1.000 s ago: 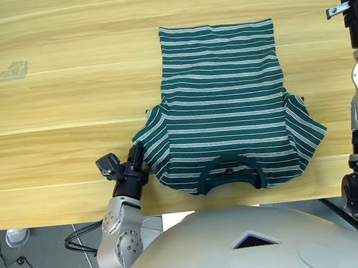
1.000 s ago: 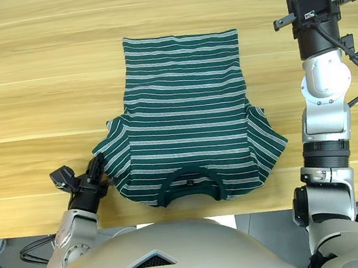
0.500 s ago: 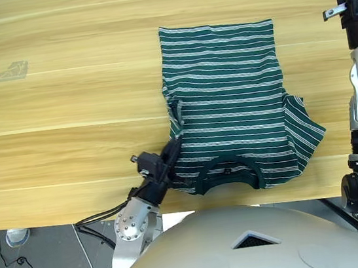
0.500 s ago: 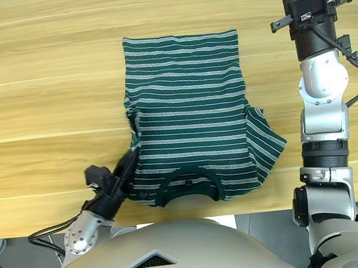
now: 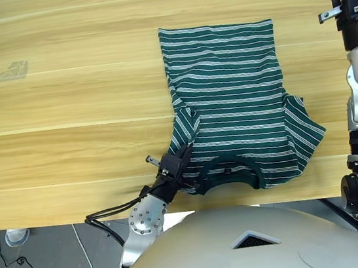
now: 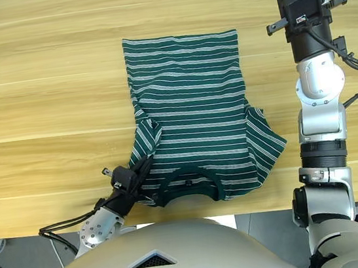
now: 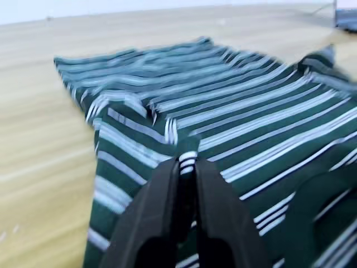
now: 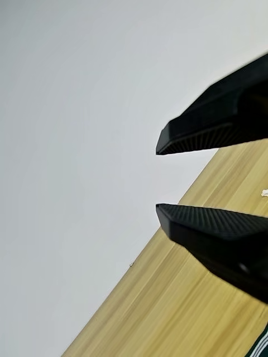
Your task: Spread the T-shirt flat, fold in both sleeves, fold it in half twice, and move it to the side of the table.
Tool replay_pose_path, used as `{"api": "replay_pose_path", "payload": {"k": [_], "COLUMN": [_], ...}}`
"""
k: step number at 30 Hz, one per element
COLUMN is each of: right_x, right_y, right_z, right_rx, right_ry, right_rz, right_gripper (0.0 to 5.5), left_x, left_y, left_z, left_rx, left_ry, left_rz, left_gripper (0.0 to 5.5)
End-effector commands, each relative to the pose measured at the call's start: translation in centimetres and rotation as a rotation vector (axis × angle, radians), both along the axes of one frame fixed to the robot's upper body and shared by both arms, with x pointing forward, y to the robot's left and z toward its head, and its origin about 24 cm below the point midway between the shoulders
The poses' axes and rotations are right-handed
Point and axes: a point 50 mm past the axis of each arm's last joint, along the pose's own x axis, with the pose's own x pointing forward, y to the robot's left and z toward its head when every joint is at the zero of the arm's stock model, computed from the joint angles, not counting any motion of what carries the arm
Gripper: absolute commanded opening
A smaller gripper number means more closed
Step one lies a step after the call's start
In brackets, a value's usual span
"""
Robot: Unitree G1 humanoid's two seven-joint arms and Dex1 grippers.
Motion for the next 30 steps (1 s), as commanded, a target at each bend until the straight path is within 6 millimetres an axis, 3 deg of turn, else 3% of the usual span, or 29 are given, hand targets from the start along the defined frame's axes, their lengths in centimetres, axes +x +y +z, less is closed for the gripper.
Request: {"api": "replay_pose_path", "payload": {"k": [1,3,7,11,13,16,20,24,30], "right_x": [0.0,0.0,0.0,-0.6,-1.8,-7.8,-11.4,-13.8,-15.6], "right_y": [0.0,0.1,0.2,-0.8,-2.3,-4.7,-9.3,-11.4,-11.9], "right_z": [-0.5,-0.5,-0.7,-1.5,-2.6,-5.4,-6.1,-8.1,-9.8], "right_rx": [0.0,0.002,0.003,0.039,0.152,0.329,0.527,0.58,0.521], "right_ry": [0.025,0.031,0.043,0.096,0.221,0.63,0.827,1.032,1.219], "right_rz": [0.011,0.018,0.022,0.022,0.079,0.481,0.541,0.507,0.489], "right_gripper": [1.63,1.63,1.63,1.63,1.63,1.63,1.63,1.63,1.63], "left_x": [-0.7,-1.1,-1.6,-0.9,1.1,4.9,4.8,4.7,4.6], "left_y": [-0.8,-0.9,-1.3,-1.3,0.5,7.3,12.4,12.7,12.3], "left_z": [1.9,2.0,2.5,3.3,4.5,6.4,7.2,7.0,6.1], "left_rx": [-0.081,-0.084,-0.132,-0.144,-0.186,-0.209,-0.149,-0.134,-0.129], "left_ry": [-0.08,-0.071,-0.066,-0.105,-0.167,-0.308,-0.369,-0.346,-0.303], "left_rz": [-0.113,-0.163,-0.246,-0.232,-0.05,0.447,0.746,0.804,0.828], "left_gripper": [0.96,1.34,1.38,1.38,1.38,1.38,1.38,1.38,1.38]}}
